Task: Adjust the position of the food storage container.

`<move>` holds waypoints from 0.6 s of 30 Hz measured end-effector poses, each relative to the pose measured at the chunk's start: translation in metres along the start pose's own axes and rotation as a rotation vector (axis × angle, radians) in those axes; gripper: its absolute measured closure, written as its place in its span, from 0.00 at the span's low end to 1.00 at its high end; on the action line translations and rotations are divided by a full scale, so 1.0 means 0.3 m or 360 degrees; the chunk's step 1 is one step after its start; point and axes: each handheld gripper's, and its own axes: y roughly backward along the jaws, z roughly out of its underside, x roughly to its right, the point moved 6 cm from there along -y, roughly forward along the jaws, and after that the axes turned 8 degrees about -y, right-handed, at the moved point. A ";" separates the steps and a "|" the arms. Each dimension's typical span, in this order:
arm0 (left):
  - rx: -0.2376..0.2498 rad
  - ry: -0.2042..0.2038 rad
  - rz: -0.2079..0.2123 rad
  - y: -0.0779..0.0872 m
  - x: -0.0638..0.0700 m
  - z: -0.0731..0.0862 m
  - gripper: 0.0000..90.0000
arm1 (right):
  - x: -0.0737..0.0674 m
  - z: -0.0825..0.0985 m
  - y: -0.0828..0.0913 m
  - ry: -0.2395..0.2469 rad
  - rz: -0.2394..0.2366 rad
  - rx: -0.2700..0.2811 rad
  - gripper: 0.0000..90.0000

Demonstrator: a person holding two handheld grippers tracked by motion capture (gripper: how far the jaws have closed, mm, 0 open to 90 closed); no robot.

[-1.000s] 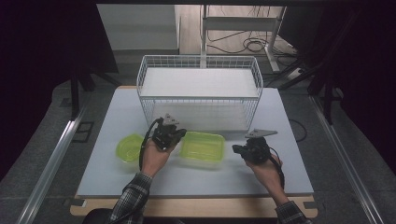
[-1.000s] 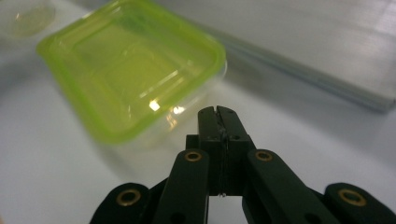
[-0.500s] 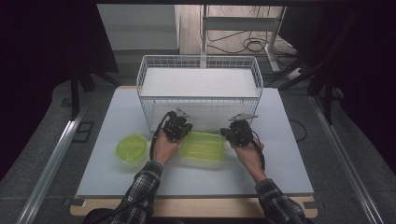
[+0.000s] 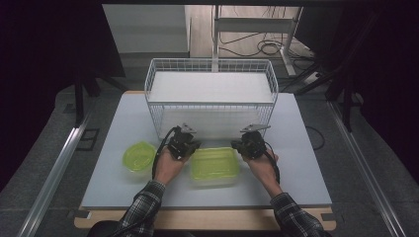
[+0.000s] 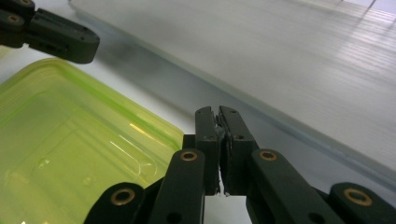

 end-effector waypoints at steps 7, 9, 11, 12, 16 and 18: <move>0.0004 -0.0003 0.0076 0.045 0.056 0.060 1.00 | -0.026 0.028 0.029 0.0007 -0.0047 -0.0001 0.95; 0.0013 0.0012 0.0090 0.054 0.068 0.074 1.00 | -0.033 0.033 0.036 0.0008 -0.0055 0.0003 0.95; 0.0020 0.0012 0.0109 0.068 0.081 0.090 1.00 | -0.041 0.039 0.039 0.0010 -0.0064 0.0001 0.94; 0.0023 0.0013 0.0111 0.072 0.085 0.094 0.99 | -0.043 0.041 0.039 0.0013 -0.0065 -0.0001 0.94; 0.0060 0.0029 0.0098 0.097 0.088 0.105 0.98 | -0.040 0.046 0.039 0.0030 -0.0049 0.0003 0.93; 0.0137 0.0034 0.0122 0.149 0.084 0.112 0.96 | -0.037 0.056 0.070 0.0043 -0.0054 0.0040 0.90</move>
